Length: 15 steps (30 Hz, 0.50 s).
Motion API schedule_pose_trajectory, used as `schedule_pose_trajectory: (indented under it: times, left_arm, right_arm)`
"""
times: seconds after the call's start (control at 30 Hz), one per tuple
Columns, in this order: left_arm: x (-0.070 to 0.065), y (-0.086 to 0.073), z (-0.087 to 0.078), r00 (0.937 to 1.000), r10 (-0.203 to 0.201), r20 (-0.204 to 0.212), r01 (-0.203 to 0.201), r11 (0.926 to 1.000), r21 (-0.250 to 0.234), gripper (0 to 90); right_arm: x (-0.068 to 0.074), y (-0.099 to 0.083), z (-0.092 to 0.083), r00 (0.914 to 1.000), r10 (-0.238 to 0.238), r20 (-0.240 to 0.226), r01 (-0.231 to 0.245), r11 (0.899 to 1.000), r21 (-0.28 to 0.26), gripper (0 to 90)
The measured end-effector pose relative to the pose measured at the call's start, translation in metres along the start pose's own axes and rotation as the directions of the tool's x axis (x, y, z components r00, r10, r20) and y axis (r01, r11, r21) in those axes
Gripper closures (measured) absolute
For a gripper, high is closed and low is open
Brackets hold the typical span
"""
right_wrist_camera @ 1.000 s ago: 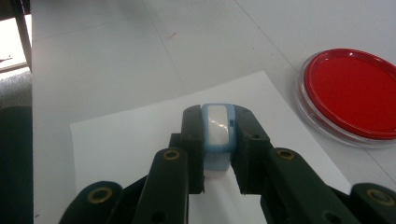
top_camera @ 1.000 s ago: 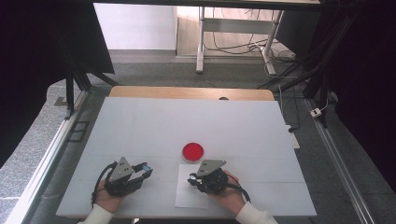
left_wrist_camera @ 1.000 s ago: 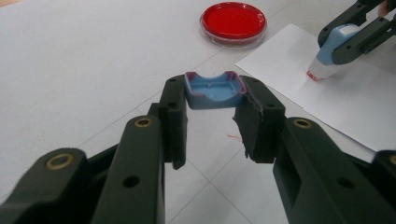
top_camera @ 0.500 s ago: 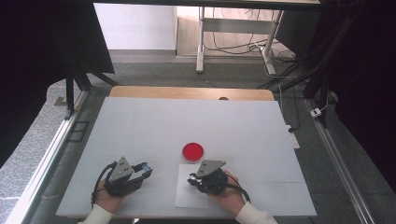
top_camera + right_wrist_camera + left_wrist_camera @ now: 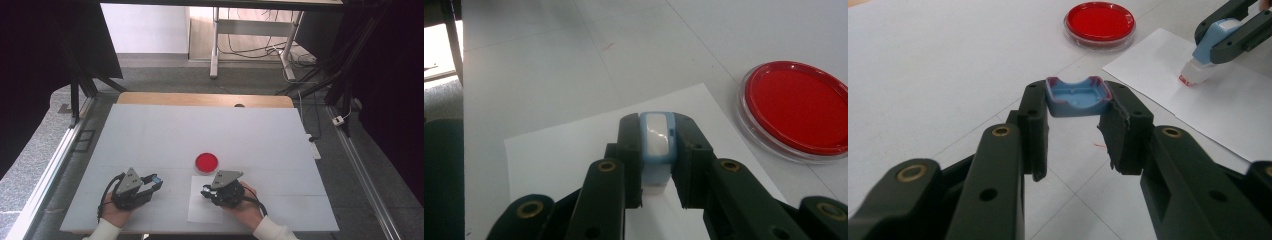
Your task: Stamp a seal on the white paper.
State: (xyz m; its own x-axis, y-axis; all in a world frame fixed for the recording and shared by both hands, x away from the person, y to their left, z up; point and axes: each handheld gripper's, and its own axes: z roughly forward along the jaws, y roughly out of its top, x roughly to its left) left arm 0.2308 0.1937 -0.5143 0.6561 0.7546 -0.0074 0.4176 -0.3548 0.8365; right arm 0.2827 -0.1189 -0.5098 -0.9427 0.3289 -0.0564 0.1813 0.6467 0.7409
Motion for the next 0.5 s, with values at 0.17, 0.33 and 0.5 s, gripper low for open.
schedule_pose_trajectory:
  times: [0.17,0.33,0.5]
  left_arm:
    - [0.0002,-0.0001,0.0001,1.0,0.0,-0.001,0.0,1.0,0.001,64.4]
    - [0.0001,-0.0001,-0.0001,1.0,0.0,-0.001,0.0,1.0,0.001,64.4]
    - [0.0001,-0.0001,-0.0001,1.0,0.0,-0.001,0.0,1.0,0.0,64.4]
  right_arm:
    - [0.0007,0.0003,-0.0005,0.9999,-0.014,0.004,0.014,1.0,0.005,75.1]
    - [0.0007,0.0003,-0.0008,0.9999,-0.011,0.005,0.011,1.0,0.004,75.0]
    - [0.0006,0.0,-0.0021,0.9999,0.011,-0.007,-0.011,1.0,-0.006,75.0]
